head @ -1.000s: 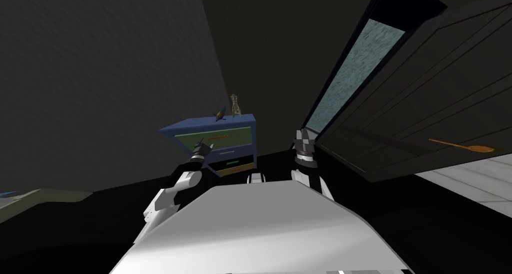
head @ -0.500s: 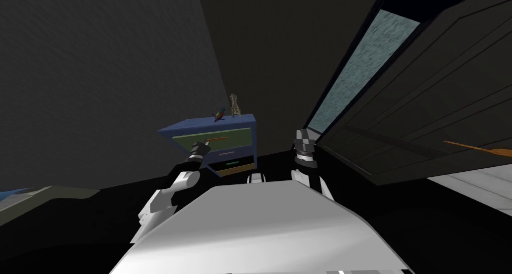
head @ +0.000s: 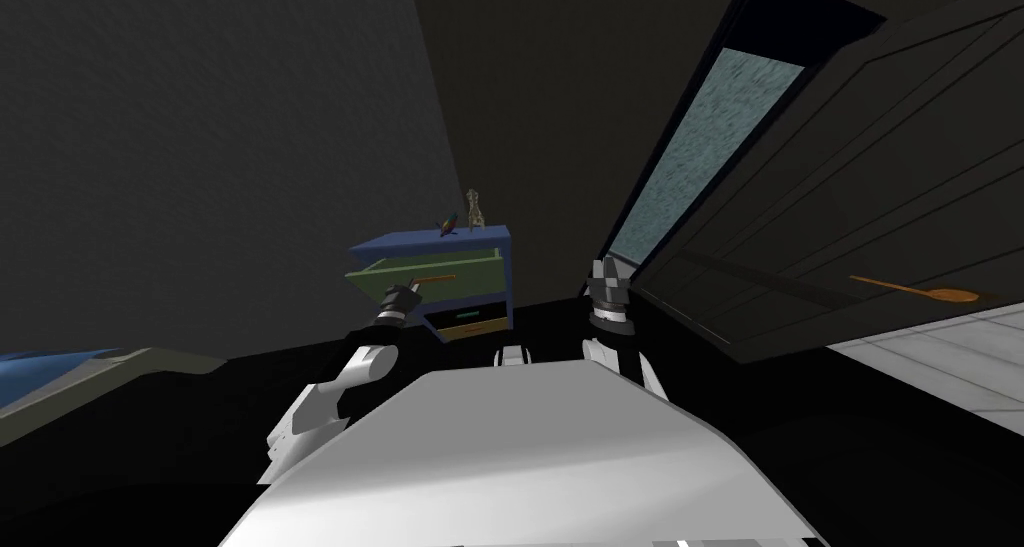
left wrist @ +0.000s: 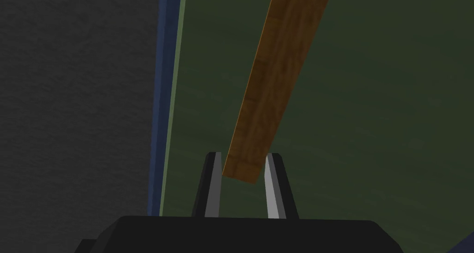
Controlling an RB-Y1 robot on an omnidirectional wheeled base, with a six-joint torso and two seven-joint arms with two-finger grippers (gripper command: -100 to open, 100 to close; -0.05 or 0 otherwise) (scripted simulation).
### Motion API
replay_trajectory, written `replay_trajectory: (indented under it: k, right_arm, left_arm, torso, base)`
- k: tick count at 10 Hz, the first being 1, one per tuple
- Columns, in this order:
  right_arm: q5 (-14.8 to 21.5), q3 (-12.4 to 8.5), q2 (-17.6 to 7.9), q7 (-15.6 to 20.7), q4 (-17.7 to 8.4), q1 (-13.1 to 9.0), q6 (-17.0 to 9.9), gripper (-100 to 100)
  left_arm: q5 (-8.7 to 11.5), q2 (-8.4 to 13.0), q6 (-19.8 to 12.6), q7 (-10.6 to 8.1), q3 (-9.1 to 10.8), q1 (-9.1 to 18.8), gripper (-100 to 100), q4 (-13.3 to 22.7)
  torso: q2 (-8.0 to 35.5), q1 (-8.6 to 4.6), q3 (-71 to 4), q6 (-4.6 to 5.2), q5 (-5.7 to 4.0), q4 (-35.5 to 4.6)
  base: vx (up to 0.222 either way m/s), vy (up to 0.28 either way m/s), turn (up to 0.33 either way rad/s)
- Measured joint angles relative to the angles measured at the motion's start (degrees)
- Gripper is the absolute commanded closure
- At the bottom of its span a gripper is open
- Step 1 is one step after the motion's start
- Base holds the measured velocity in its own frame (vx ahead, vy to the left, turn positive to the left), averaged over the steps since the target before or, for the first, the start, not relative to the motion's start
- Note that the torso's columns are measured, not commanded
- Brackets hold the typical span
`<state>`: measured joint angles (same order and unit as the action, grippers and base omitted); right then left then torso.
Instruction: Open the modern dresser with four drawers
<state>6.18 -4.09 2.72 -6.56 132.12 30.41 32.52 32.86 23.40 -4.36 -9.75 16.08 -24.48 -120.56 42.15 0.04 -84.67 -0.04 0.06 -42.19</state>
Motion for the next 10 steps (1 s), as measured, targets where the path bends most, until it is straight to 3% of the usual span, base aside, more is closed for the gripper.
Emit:
replay_trajectory:
  k: [1,2,10]
  right_arm:
    - [0.00,0.00,0.00,0.00,0.00,-0.01,0.00,0]
    - [0.00,0.00,0.00,0.00,0.00,-0.01,0.00,0]
    - [0.00,-0.01,0.00,0.00,0.00,0.02,0.00,0]
  left_arm:
    - [0.09,0.12,0.18,-0.01,-0.09,-0.22,100,-0.29]
    - [0.12,0.10,0.17,0.02,-0.24,-0.56,-100,-0.64]
    - [4.73,2.94,-6.40,-2.28,4.81,-5.95,-100,-11.44]
  torso:
    - [0.22,0.03,0.19,0.03,0.08,0.00]
    - [0.22,0.06,0.20,0.04,0.10,0.00]
    - [0.38,-0.18,0.21,0.04,-0.24,-0.32]
  base:
    - [-0.190,-0.014,0.027]
    - [-0.047,-0.022,0.091]
    - [0.071,-0.011,0.066]
